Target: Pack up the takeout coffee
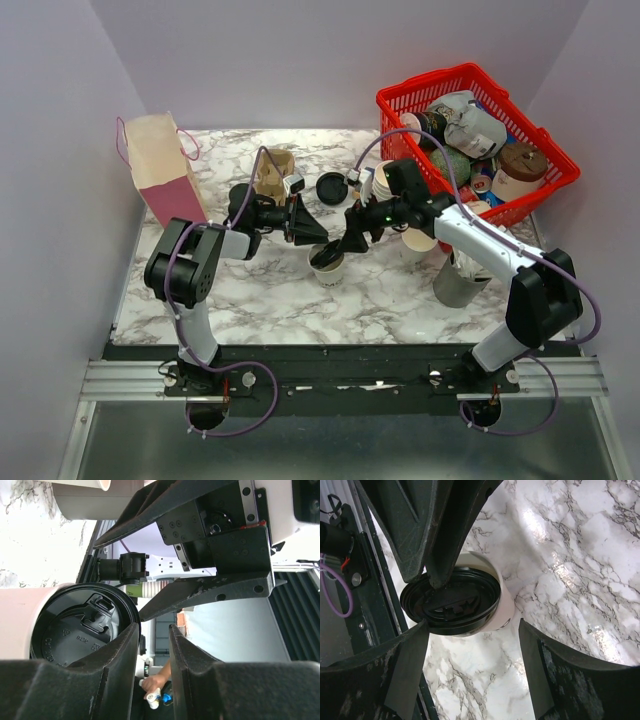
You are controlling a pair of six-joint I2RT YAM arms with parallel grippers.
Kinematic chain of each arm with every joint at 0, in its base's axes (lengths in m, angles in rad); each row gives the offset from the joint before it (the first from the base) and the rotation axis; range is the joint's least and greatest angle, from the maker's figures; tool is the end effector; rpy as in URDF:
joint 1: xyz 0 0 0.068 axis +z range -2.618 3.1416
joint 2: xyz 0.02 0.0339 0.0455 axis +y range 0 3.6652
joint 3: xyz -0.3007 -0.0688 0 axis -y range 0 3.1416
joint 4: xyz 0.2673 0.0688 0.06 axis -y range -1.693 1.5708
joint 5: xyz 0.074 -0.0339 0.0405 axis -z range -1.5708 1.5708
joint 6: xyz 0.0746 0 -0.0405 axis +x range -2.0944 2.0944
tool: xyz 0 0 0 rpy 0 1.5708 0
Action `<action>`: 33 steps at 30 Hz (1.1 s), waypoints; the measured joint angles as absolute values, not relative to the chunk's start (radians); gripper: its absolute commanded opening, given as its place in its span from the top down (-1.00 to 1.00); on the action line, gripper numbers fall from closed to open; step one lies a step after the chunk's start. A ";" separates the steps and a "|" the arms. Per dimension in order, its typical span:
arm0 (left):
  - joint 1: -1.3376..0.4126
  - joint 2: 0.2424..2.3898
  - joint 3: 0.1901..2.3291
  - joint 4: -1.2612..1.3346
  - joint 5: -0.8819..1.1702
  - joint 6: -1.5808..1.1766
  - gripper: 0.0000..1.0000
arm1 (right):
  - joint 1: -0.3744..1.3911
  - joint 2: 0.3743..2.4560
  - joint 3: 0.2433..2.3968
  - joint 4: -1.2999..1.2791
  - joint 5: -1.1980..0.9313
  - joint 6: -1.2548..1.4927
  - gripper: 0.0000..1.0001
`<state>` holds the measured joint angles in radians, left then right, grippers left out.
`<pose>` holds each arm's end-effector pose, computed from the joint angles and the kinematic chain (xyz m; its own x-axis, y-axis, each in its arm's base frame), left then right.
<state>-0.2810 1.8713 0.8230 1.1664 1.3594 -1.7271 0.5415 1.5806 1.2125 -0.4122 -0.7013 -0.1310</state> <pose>0.3482 -0.1764 0.2096 -0.9966 0.0719 0.0408 -0.0424 -0.0217 -0.9989 0.3069 0.2407 0.2818 -0.4949 -0.4141 -0.7639 -0.8587 0.3674 0.3572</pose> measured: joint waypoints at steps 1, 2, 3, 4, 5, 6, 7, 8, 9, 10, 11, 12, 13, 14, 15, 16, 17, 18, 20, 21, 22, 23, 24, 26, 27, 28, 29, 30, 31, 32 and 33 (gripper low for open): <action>-0.282 1.868 0.823 1.166 1.359 -1.718 0.21 | 0.542 1.581 1.215 -0.412 -0.701 -0.131 -0.62; -0.284 1.865 0.823 1.166 1.359 -1.711 0.21 | 0.542 1.581 1.218 -0.412 -0.700 -0.131 -0.62; -0.286 1.859 0.823 1.166 1.359 -1.697 0.21 | 0.542 1.581 1.221 -0.412 -0.700 -0.131 -0.62; -0.289 1.855 0.825 1.166 1.359 -1.689 0.21 | 0.542 1.581 1.222 -0.412 -0.700 -0.131 -0.62; -0.292 1.848 0.827 1.166 1.358 -1.676 0.21 | 0.542 1.581 1.222 -0.411 -0.700 -0.131 -0.62; -0.297 1.841 0.831 1.167 1.358 -1.662 0.21 | 0.542 1.581 1.222 -0.412 -0.700 -0.131 -0.62; -0.300 1.836 0.837 1.167 1.357 -1.647 0.21 | 0.542 1.581 1.222 -0.412 -0.700 -0.131 -0.62; -0.305 1.831 0.844 1.168 1.356 -1.631 0.20 | 0.542 1.581 1.222 -0.412 -0.699 -0.131 -0.62; -0.308 1.824 0.851 1.171 1.353 -1.598 0.20 | 0.542 1.581 1.222 -0.412 -0.700 -0.131 -0.62; -0.310 1.818 0.859 1.168 1.348 -1.566 0.19 | 0.542 1.581 1.222 -0.412 -0.699 -0.131 -0.62; -0.312 1.814 0.865 1.164 1.343 -1.541 0.19 | 0.542 1.581 1.222 -0.412 -0.699 -0.131 -0.62; -0.313 1.803 0.874 1.135 1.337 -1.501 0.17 | 0.542 1.581 1.222 -0.412 -0.699 -0.131 -0.62; -0.313 1.790 0.886 1.080 1.328 -1.449 0.16 | 0.542 1.581 1.222 -0.412 -0.699 -0.131 -0.62; -0.313 1.781 0.896 1.039 1.318 -1.406 0.10 | 0.542 1.581 1.222 -0.412 -0.699 -0.131 -0.62; -0.313 1.762 0.917 0.928 1.304 -1.312 0.07 | 0.542 1.581 1.222 -0.412 -0.698 -0.131 -0.62; -0.313 1.747 0.947 0.809 1.282 -1.229 0.06 | 0.542 1.581 1.222 -0.413 -0.698 -0.131 -0.62; -0.315 1.732 1.005 0.607 1.235 -1.059 0.03 | 0.542 1.581 1.222 -0.412 -0.697 -0.131 -0.62; -0.319 1.725 1.061 0.469 1.190 -0.945 0.03 | 0.542 1.581 1.222 -0.413 -0.696 -0.131 -0.62; -0.323 1.724 1.195 0.181 1.088 -0.714 0.03 | 0.542 1.581 1.222 -0.413 -0.694 -0.131 -0.62; -0.322 1.715 1.235 0.081 1.040 -0.619 0.02 | 0.542 1.581 1.222 -0.413 -0.694 -0.131 -0.62; -0.319 1.697 1.255 -0.004 0.998 -0.536 0.01 | 0.542 1.581 1.222 -0.413 -0.694 -0.131 -0.62; -0.317 1.679 1.256 -0.051 0.974 -0.489 -0.02 | 0.542 1.581 1.222 -0.413 -0.694 -0.131 -0.62; -0.315 1.647 1.245 -0.108 0.941 -0.427 -0.04 | 0.542 1.581 1.222 -0.413 -0.694 -0.130 -0.62; -0.313 1.592 1.204 -0.159 0.900 -0.358 -0.09 | 0.542 1.581 1.224 -0.413 -0.694 -0.131 -0.62; -0.311 1.555 1.174 -0.175 0.884 -0.329 -0.14 | 0.542 1.581 1.224 -0.413 -0.694 -0.130 -0.62; -0.309 1.510 1.132 -0.176 0.868 -0.300 -0.16 | 0.542 1.581 1.226 -0.413 -0.694 -0.130 -0.62; -0.307 1.460 1.089 -0.186 0.862 -0.263 -0.17 | 0.543 1.581 1.226 -0.412 -0.693 -0.130 -0.62; -0.307 1.426 1.064 -0.193 0.862 -0.241 -0.17 | 0.543 1.581 1.226 -0.413 -0.693 -0.130 -0.62; -0.308 1.394 1.043 -0.199 0.865 -0.211 -0.16 | 0.543 1.581 1.226 -0.413 -0.693 -0.130 -0.62; -0.311 1.360 1.028 -0.220 0.881 -0.165 -0.16 | 0.545 1.581 1.226 -0.413 -0.693 -0.130 -0.62; -0.315 1.340 1.024 -0.244 0.902 -0.122 -0.15 | 0.546 1.581 1.226 -0.413 -0.692 -0.130 -0.63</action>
